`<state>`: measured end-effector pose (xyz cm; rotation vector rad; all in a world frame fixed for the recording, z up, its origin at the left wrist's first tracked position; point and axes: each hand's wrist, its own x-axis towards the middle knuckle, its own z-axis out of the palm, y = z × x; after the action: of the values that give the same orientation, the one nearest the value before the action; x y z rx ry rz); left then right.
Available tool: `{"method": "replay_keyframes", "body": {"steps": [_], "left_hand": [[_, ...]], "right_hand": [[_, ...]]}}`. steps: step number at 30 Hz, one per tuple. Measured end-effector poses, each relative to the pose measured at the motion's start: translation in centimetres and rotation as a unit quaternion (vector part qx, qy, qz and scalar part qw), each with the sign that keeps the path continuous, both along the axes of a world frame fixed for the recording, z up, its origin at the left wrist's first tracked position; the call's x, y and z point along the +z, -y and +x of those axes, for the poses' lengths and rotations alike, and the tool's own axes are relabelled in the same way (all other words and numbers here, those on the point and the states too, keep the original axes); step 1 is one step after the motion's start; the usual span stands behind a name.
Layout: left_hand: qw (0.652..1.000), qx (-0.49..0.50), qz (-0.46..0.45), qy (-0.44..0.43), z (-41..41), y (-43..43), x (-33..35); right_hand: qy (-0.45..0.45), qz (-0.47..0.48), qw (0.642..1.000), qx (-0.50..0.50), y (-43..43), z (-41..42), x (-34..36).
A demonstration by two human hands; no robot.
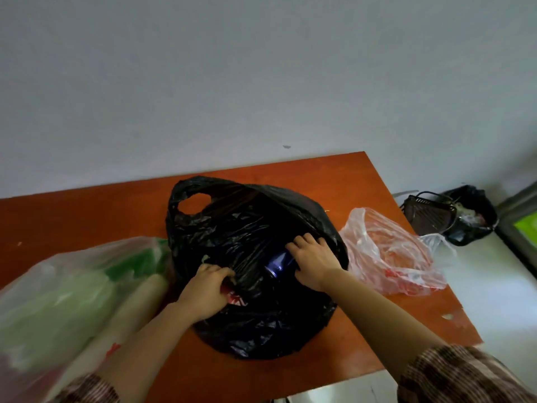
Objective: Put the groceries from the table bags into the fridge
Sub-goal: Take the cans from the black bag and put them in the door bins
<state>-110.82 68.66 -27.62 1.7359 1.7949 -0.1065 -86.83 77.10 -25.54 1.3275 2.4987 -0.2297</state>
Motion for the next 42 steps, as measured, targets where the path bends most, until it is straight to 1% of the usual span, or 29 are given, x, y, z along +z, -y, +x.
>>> {"method": "replay_keyframes", "body": {"steps": [3, 5, 10, 14, 16, 20, 23, 25, 27, 29, 31, 34, 36, 40, 42], "left_hand": [[0.991, -0.105, -0.073, -0.033, -1.0, 0.0, -0.6], [0.982, -0.155, -0.092, -0.062, -1.5, -0.1, -0.7], [0.970, -0.218, -0.081, -0.070, -2.1, -1.1, -1.1], [0.968, -0.232, -0.060, -0.076, -2.1, -1.9, -1.2], [0.975, -0.208, -0.046, -0.062, -2.3, -1.8, -1.5], [0.996, -0.080, -0.031, 0.029, -3.1, -1.8, -1.8], [0.997, 0.009, -0.004, 0.076, -3.2, -2.3, -0.9], [0.992, 0.064, -0.003, 0.109, -3.1, -2.6, 0.1], [0.979, 0.118, -0.024, 0.166, -3.3, -3.0, 1.2], [0.951, 0.173, -0.054, 0.249, -3.5, -3.4, 2.2], [0.923, 0.199, -0.072, 0.322, -3.5, -3.8, 3.4], [0.887, 0.210, -0.082, 0.402, -2.5, -4.5, 5.6], [0.867, 0.209, -0.086, 0.444, -1.3, -5.2, 7.0], [0.828, 0.178, -0.082, 0.526, 2.5, -6.3, 10.7], [0.816, 0.152, -0.073, 0.554, 5.2, -6.1, 12.8]], "right_hand": [[0.006, -0.007, 1.000, 0.001, -0.5, -0.8, -0.5], [0.019, -0.013, 1.000, 0.007, -0.8, -1.4, -0.7], [0.068, -0.026, 0.997, 0.010, -1.0, -3.5, -1.5], [0.081, -0.014, 0.997, 0.003, -1.3, -4.4, -1.9], [0.074, -0.013, 0.997, -0.011, -1.3, -4.6, -1.7], [0.025, -0.020, 0.998, -0.053, -1.2, -4.3, -0.5], [-0.029, -0.015, 0.995, -0.093, -0.6, -3.8, 0.9], [-0.087, -0.016, 0.987, -0.132, 0.0, -3.7, 1.7], [-0.155, -0.019, 0.972, -0.177, 0.6, -3.5, 2.7], [-0.223, -0.023, 0.947, -0.230, 1.0, -3.1, 3.7], [-0.285, -0.017, 0.921, -0.263, 1.2, -2.6, 5.1], [-0.377, -0.005, 0.875, -0.304, 1.8, -1.5, 7.8], [-0.423, -0.006, 0.843, -0.331, 2.6, -0.6, 10.1], [-0.496, 0.022, 0.790, -0.361, 5.1, 2.2, 14.6], [-0.515, 0.035, 0.768, -0.378, 6.9, 4.3, 16.6]]}}
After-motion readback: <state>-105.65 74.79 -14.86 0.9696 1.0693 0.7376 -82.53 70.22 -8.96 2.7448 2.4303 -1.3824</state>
